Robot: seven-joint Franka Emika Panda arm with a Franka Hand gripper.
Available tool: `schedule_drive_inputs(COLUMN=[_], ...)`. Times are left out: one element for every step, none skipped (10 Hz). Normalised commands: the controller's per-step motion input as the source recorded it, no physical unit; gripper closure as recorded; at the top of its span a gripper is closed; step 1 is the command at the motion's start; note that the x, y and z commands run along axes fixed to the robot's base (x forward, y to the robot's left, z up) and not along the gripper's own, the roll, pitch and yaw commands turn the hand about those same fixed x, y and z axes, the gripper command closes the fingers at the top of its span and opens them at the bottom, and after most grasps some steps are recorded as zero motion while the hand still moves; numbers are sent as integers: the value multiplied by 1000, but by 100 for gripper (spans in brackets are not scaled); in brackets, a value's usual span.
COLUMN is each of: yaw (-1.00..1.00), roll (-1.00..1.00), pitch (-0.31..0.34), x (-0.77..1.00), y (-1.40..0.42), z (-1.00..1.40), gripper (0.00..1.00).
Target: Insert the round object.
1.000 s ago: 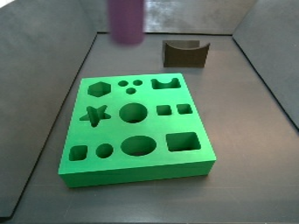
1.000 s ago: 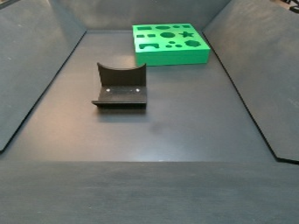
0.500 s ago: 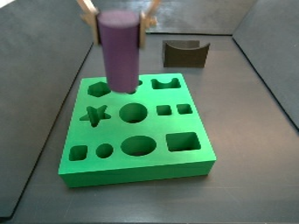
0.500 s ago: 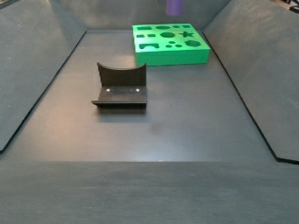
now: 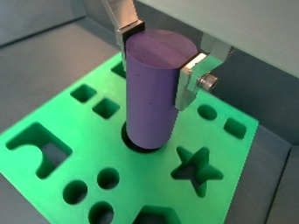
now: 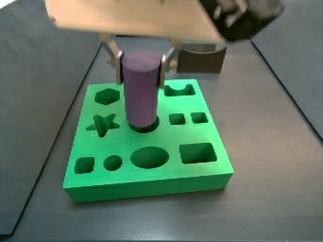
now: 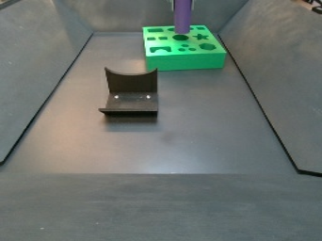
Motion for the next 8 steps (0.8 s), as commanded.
schedule_drive_inputs(yaw=[0,0,0,0,0,0,106,211], roll=[0,0,11,69,99,43,73,120], pitch=[0,0,16,0,-50,-116,-134,-141], x=[40,271,297,140,0,-97,-234,-291], y=[3,0,0,11,0,0,-31,-46], z=[-474,-594,-603,-743,-969,-1000,-1000,-943], gripper=[100,100,100,100,100,100,100,100])
